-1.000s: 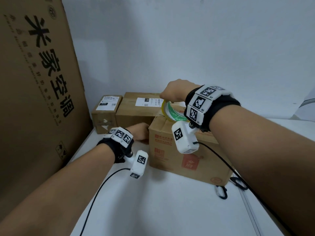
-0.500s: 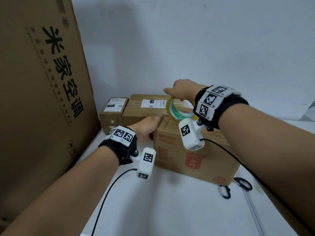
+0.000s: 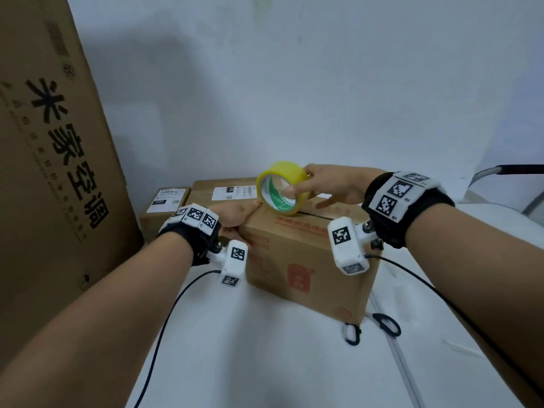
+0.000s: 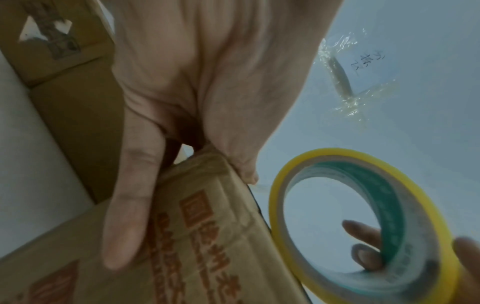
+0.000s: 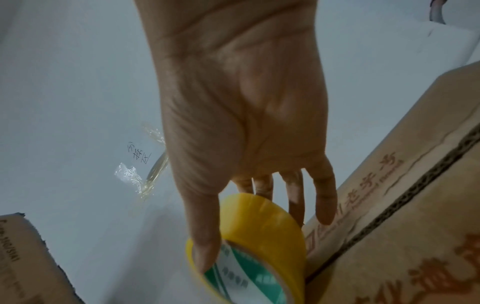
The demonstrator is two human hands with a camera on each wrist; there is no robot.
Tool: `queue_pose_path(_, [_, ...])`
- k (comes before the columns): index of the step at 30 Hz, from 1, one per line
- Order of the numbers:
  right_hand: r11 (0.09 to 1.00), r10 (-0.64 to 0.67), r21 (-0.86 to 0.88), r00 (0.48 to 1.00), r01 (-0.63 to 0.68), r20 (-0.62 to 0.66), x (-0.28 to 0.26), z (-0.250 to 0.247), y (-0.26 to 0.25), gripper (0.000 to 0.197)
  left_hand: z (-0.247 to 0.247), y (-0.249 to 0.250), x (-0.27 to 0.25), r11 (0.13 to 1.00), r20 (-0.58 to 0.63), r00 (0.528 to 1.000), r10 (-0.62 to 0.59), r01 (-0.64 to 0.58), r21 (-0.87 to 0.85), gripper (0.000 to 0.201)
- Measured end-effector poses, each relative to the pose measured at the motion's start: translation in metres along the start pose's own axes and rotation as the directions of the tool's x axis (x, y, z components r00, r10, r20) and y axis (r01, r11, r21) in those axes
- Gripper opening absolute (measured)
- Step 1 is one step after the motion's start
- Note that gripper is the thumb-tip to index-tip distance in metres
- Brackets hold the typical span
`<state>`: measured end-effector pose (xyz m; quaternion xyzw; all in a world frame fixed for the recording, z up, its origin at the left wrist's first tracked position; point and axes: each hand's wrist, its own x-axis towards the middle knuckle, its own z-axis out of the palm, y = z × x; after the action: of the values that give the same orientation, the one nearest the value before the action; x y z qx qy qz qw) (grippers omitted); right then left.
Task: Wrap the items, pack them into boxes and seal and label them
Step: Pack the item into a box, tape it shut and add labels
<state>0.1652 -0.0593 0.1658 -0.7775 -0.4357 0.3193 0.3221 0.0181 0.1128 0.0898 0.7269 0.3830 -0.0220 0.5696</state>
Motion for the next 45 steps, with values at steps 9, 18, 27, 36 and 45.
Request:
queue_pose_path(9, [0.998,0.047,0.050,0.992,-0.041,-0.115,-0.014,-0.010,0.035,0.039,0.038,0.023,0.004,0.889,-0.254,0.913,0.319,-0.196,0.415,0.050])
queue_pose_path(18, [0.957,0.182,-0.152,0.919,-0.247,-0.348,-0.053,-0.043,0.103,0.045,0.062,0.003,0.002,0.861,-0.306,0.893,0.329,-0.151,0.485,0.078])
queue_pose_path(27, [0.962,0.250,0.193,0.906,-0.193,-0.342,-0.064,-0.024,0.135,0.045,0.079,0.022,-0.008,0.911,-0.408,0.848,0.338,-0.185,0.370,0.101])
queue_pose_path(36, [0.974,0.184,0.214,0.807,-0.073,-0.562,-0.071,-0.006,0.154,0.054,0.118,0.029,0.010,0.837,-0.336,0.823,0.459,-0.273,0.474,0.042])
queue_pose_path(45, [0.987,0.153,0.126,0.789,-0.096,-0.595,-0.079,-0.007,0.163,0.064,0.145,0.057,0.029,0.760,-0.203,0.862,0.464,-0.271,0.590,0.059])
